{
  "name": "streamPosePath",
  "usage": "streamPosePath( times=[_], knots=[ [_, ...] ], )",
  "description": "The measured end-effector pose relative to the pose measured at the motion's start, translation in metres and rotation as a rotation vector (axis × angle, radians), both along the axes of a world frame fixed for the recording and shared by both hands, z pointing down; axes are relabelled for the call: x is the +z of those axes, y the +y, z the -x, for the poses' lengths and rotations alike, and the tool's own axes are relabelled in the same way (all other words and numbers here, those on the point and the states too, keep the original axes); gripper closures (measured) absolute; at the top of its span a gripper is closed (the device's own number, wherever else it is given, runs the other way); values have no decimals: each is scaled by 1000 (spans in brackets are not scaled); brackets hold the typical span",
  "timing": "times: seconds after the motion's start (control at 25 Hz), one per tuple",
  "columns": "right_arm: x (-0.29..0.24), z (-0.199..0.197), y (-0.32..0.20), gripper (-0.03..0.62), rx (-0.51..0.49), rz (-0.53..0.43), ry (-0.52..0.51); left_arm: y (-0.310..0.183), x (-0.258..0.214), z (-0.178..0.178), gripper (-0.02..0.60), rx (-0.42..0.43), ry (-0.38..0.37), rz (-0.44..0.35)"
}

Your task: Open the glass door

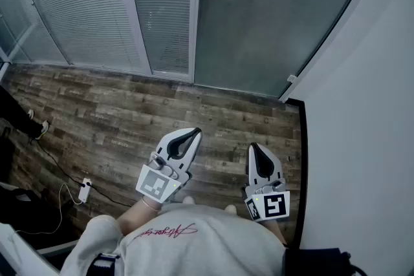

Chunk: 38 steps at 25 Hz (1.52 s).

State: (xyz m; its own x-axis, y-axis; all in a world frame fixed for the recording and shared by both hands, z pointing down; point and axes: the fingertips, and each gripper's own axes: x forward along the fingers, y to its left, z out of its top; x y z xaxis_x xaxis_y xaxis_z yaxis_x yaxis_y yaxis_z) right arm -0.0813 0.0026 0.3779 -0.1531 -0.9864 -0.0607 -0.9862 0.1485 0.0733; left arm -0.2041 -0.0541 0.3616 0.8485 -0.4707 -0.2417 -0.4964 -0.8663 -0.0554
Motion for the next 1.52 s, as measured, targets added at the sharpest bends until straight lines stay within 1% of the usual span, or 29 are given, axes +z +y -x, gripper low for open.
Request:
streamPosePath(
  times=[0.28, 0.6, 0.8, 0.92, 1.04, 1.16, 1.28, 1.52],
  knots=[
    [1, 4, 0, 576, -1, -11, -4, 1, 3, 4, 569, -4, -8, 5],
    [-2, 12, -4, 576, 12, -14, 0, -8, 1, 18, 569, -10, -8, 8],
    [-4, 7, -9, 575, 31, -37, -35, -13, 1, 19, 569, 5, -10, 3],
    [-2, 5, -13, 574, 49, -36, -40, -17, -4, 21, 569, 5, -1, -8],
    [-1, 5, -18, 574, 41, -24, -40, -24, -11, 23, 568, -12, 15, -9],
    [-3, 6, -26, 574, 28, -27, -38, -31, 1, 25, 569, -15, -3, 7],
    [-1, 7, -37, 574, 22, -28, -44, -40, 6, 25, 569, -23, -5, 13],
    [2, -3, -77, 574, 5, -25, -51, -74, 6, 18, 569, -47, -7, 14]
  ],
)
